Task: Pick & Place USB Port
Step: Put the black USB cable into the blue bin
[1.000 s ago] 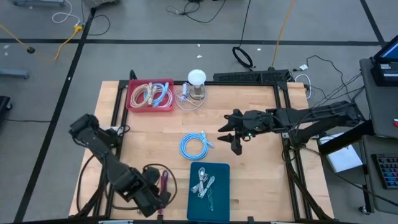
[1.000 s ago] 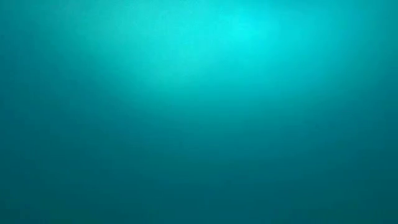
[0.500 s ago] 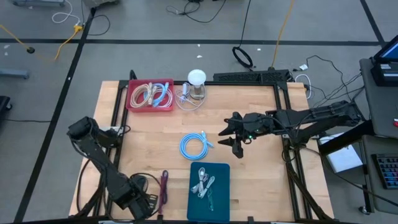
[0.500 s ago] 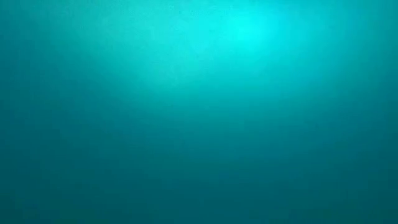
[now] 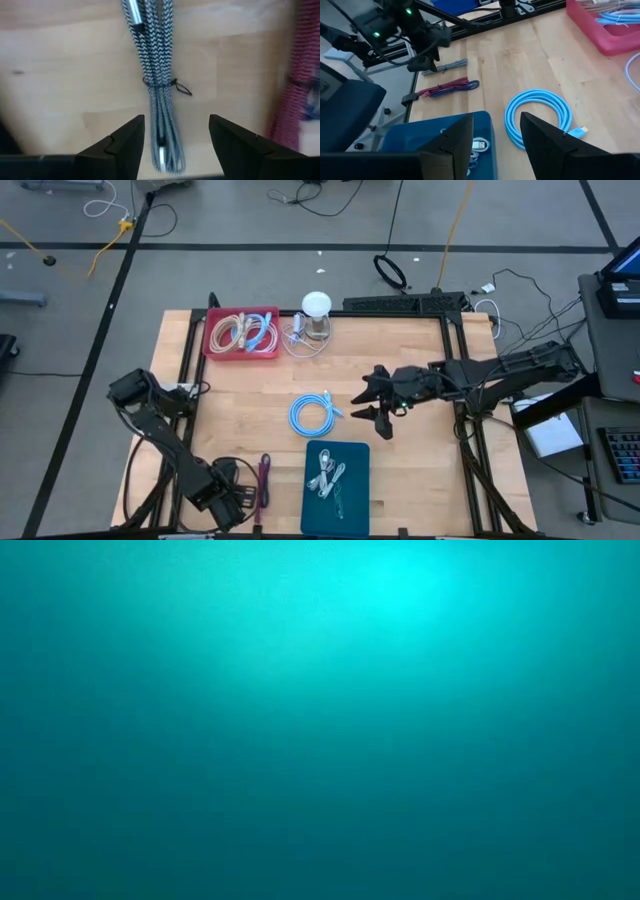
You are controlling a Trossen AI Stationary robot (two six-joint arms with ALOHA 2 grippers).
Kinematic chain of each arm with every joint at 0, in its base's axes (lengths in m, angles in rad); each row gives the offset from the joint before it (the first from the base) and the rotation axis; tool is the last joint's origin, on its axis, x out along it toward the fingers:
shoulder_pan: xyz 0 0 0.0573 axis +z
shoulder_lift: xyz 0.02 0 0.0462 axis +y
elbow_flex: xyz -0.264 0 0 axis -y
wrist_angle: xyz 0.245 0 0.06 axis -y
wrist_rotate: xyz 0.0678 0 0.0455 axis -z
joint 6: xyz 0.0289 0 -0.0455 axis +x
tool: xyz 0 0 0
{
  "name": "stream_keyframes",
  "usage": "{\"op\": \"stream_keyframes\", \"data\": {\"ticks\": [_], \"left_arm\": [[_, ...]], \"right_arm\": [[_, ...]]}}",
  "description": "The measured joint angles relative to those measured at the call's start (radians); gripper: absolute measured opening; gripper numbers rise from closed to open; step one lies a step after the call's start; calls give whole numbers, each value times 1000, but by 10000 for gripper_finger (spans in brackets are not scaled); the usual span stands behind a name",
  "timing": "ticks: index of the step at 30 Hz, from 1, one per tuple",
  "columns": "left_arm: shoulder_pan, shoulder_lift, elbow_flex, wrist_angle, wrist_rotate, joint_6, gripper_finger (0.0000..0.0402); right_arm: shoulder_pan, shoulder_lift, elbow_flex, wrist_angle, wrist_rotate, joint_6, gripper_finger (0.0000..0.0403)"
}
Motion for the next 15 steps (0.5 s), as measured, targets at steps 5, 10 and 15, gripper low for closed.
{"op": "stream_keyframes", "data": {"ticks": [5, 10, 15], "left_arm": [[0, 36, -69, 116, 48, -10, 223], [2, 56, -83, 147, 68, -14, 195], [14, 48, -83, 163, 54, 31, 31]], "right_arm": [[26, 0, 0, 7, 3, 0, 155], [43, 0, 0, 6, 5, 1, 155], [45, 0, 0, 7, 8, 14, 155]]}}
